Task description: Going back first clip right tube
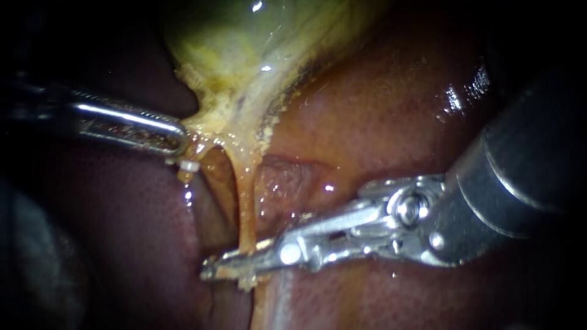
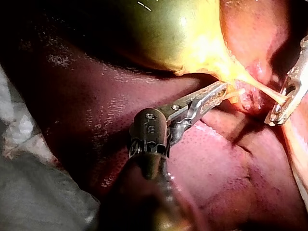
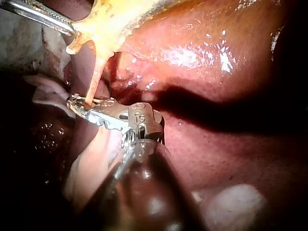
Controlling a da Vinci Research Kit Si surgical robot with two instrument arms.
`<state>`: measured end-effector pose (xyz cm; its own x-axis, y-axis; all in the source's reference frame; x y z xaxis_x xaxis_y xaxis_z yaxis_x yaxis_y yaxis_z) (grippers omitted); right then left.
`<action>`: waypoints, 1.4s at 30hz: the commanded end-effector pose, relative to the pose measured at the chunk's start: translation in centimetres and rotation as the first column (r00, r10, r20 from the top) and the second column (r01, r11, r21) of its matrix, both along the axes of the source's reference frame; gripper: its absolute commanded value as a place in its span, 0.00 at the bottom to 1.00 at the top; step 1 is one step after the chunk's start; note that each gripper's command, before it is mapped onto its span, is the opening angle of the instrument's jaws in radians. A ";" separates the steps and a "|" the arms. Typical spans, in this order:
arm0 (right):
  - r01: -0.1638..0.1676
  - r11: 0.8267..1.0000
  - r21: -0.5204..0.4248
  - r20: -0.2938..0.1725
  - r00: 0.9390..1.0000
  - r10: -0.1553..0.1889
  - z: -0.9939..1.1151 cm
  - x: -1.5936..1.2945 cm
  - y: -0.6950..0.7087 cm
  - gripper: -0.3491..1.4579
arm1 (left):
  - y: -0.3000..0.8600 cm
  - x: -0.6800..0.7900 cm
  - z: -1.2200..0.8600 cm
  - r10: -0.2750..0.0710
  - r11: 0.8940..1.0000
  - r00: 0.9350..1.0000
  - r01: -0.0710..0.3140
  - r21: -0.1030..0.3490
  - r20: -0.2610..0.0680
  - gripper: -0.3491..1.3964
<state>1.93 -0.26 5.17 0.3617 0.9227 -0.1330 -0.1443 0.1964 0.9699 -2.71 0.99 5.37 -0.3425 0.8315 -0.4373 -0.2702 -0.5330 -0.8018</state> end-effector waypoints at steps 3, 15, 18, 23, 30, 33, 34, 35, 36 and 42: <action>-0.001 0.999 -0.033 -0.036 0.999 0.000 0.03 0.02 0.00 0.10 | 0.00 0.00 0.00 0.000 1.000 1.000 0.000 0.000 0.000 0.00; 0.018 0.970 -0.241 -0.117 0.992 -0.047 0.46 0.14 -0.14 0.44 | 0.00 0.00 0.01 0.000 1.000 1.000 0.000 -0.001 0.000 0.00; 0.006 0.954 -0.300 -0.117 0.992 -0.043 0.57 0.09 -0.11 0.45 | 0.00 0.00 0.01 0.000 1.000 1.000 0.000 -0.001 0.000 0.00; -0.016 0.919 -0.393 -0.109 0.994 -0.030 0.68 -0.02 -0.02 0.47 | -0.01 0.00 0.02 0.000 1.000 1.000 0.000 -0.001 -0.001 0.00; -0.008 0.874 -0.486 -0.128 0.990 -0.062 0.65 -0.28 -0.01 0.47 | -0.01 0.01 0.02 0.000 1.000 1.000 0.000 -0.001 0.000 0.00; -0.009 0.843 -0.538 -0.141 0.987 -0.079 0.59 -0.45 0.00 0.47 | -0.01 0.01 0.02 0.001 1.000 1.000 -0.001 -0.001 0.000 0.00; -0.012 0.834 -0.551 -0.143 0.986 -0.080 0.56 -0.51 0.02 0.47 | -0.01 0.01 0.02 0.001 1.000 1.000 -0.001 -0.001 0.000 0.00; -0.014 0.826 -0.564 -0.146 0.986 -0.083 0.52 -0.58 0.04 0.47 | -0.01 0.01 0.02 0.001 1.000 1.000 -0.001 -0.001 0.000 0.00; -0.013 0.811 -0.584 -0.148 0.985 -0.091 0.47 -0.67 0.07 0.47 | -0.01 0.01 0.02 0.001 1.000 1.000 -0.001 -0.001 0.000 0.00; 0.057 0.746 -0.664 -0.088 0.984 -0.154 0.29 -1.05 0.21 0.47 | -0.01 0.01 0.02 0.001 1.000 1.000 -0.001 -0.001 0.000 0.00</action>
<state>0.84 -0.04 5.44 0.3953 0.5295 -0.7506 0.0347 0.8079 0.5883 -2.70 0.98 5.39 -0.3432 0.8307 -0.4383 -0.2705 -0.5343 -0.8008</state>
